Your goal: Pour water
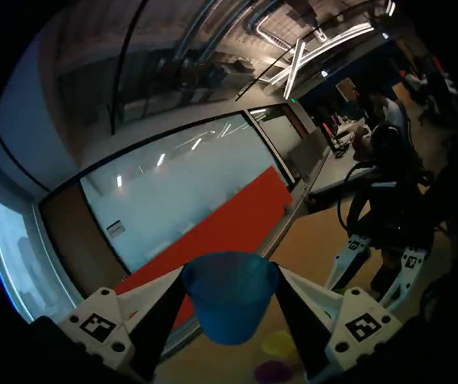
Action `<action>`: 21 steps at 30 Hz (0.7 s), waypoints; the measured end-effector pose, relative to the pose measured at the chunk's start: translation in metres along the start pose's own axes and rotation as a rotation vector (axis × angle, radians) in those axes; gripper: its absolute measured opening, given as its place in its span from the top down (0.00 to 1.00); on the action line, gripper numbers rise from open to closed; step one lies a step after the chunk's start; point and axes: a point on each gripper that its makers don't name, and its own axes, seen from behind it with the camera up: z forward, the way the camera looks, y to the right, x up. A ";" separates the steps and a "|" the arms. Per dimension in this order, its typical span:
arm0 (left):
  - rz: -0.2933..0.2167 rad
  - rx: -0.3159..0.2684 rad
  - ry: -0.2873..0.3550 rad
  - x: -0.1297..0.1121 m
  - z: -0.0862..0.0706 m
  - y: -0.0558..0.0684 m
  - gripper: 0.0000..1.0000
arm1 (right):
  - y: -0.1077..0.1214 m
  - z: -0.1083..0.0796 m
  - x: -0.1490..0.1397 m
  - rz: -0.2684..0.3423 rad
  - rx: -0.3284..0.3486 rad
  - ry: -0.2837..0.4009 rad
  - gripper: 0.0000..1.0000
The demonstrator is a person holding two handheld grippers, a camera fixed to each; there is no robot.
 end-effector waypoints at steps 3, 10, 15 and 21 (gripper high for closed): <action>-0.084 -0.005 -0.004 -0.003 0.000 -0.002 0.11 | -0.001 -0.001 0.002 0.001 -0.001 0.003 0.11; -0.298 -0.015 -0.004 -0.008 0.000 -0.015 0.11 | -0.002 -0.002 0.006 0.002 -0.005 0.009 0.10; -0.400 -0.026 -0.009 -0.016 0.001 -0.017 0.11 | -0.002 -0.003 0.006 0.003 -0.007 0.010 0.10; -0.421 -0.023 -0.011 -0.023 -0.001 -0.017 0.11 | -0.003 -0.003 0.007 0.006 -0.009 0.010 0.10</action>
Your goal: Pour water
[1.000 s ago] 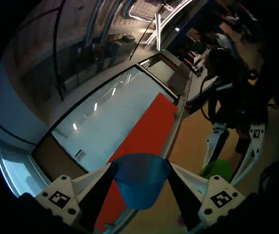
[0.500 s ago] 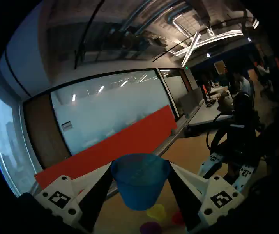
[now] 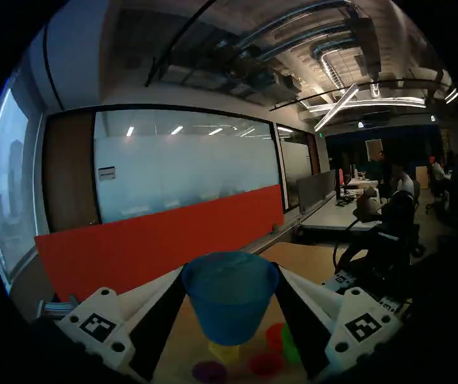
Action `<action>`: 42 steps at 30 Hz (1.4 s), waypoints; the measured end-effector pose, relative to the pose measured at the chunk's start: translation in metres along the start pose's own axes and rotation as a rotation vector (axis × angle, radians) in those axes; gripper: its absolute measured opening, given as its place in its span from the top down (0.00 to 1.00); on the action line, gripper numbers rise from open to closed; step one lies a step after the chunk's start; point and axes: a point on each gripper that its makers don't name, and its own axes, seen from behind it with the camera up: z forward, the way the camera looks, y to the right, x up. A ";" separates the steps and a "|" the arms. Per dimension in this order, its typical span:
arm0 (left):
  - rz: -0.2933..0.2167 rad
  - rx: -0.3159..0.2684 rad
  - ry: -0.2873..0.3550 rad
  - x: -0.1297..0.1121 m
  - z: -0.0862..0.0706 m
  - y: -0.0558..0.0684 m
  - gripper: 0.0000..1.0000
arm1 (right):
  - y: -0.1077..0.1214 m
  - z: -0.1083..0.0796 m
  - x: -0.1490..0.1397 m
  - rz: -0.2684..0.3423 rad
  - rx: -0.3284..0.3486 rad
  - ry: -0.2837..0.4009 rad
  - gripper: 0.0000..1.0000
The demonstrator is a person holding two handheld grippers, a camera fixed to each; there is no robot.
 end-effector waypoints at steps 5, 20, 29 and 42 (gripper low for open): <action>0.001 0.015 -0.008 -0.009 -0.003 -0.004 0.11 | 0.003 -0.004 0.000 0.001 -0.015 -0.003 0.10; -0.055 0.033 -0.024 -0.047 -0.016 -0.011 0.11 | 0.036 -0.041 0.005 -0.009 -0.107 -0.023 0.11; -0.069 0.053 -0.038 -0.068 -0.023 -0.012 0.11 | 0.056 -0.069 0.008 -0.004 -0.167 -0.030 0.10; -0.078 0.044 -0.051 -0.090 -0.028 -0.006 0.10 | 0.079 -0.099 0.007 -0.003 -0.225 -0.048 0.10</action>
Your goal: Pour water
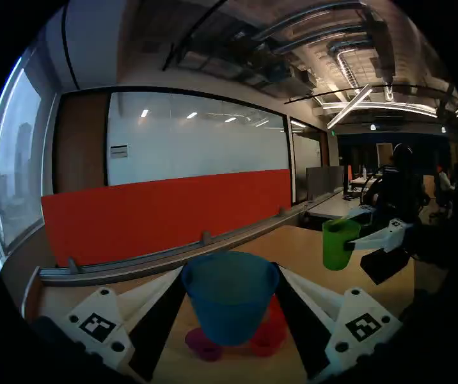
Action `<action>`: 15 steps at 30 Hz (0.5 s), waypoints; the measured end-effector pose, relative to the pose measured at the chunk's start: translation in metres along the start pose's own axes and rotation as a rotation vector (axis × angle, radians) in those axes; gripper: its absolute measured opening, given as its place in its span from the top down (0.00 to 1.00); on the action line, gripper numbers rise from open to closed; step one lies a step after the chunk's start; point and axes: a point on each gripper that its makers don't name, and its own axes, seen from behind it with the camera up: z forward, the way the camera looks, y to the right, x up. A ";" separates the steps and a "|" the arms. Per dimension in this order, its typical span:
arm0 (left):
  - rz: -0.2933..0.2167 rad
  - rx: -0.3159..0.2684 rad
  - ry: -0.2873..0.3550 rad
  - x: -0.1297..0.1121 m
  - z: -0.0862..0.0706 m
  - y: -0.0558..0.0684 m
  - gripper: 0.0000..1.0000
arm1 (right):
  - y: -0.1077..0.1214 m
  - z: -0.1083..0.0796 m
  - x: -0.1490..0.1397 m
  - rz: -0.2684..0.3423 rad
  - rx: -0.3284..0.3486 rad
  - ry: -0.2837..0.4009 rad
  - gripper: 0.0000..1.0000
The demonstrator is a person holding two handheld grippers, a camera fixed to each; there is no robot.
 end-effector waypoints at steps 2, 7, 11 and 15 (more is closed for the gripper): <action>0.003 -0.005 -0.003 -0.002 0.000 0.001 0.11 | 0.000 0.000 -0.001 0.003 0.004 -0.003 0.10; 0.006 -0.013 -0.028 -0.013 -0.001 0.002 0.10 | -0.002 0.000 -0.004 -0.004 0.013 -0.017 0.10; 0.001 -0.020 -0.059 -0.029 -0.002 0.003 0.11 | -0.004 0.001 -0.007 -0.005 0.020 -0.027 0.10; -0.008 -0.030 -0.090 -0.045 -0.002 0.004 0.11 | -0.005 0.001 -0.011 0.008 0.031 -0.039 0.10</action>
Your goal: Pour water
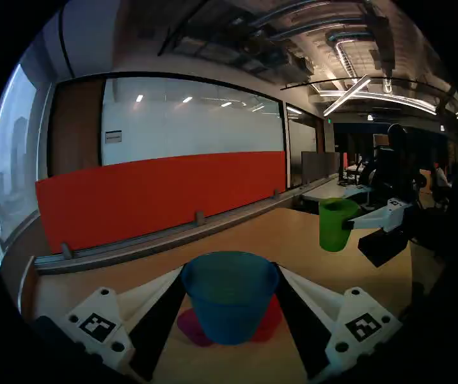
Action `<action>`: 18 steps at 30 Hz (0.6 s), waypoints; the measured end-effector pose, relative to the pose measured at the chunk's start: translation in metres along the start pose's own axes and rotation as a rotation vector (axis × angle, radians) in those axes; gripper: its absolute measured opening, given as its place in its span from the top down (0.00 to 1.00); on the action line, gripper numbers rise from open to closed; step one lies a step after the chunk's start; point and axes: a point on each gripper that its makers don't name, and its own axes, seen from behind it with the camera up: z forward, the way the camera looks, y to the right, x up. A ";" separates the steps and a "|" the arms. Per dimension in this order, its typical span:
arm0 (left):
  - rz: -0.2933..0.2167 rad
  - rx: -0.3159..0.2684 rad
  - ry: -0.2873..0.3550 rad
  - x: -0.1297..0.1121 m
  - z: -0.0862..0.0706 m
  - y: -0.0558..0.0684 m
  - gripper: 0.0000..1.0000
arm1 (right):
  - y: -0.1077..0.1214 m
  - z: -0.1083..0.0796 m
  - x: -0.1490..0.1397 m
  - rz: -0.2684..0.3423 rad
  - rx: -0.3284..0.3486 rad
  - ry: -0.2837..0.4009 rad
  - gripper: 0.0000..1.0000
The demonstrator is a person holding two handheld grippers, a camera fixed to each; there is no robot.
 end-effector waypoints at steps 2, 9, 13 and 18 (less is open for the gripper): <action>-0.001 0.000 -0.011 -0.006 0.000 -0.001 0.11 | 0.001 0.000 -0.004 0.005 0.001 -0.009 0.10; -0.004 -0.007 -0.060 -0.031 -0.001 0.000 0.11 | 0.000 0.000 -0.018 0.010 0.015 -0.052 0.10; 0.002 -0.014 -0.094 -0.045 0.000 0.003 0.10 | -0.003 -0.001 -0.028 0.006 0.028 -0.085 0.10; 0.007 -0.030 -0.140 -0.063 0.001 0.009 0.10 | -0.005 -0.002 -0.041 0.002 0.041 -0.126 0.10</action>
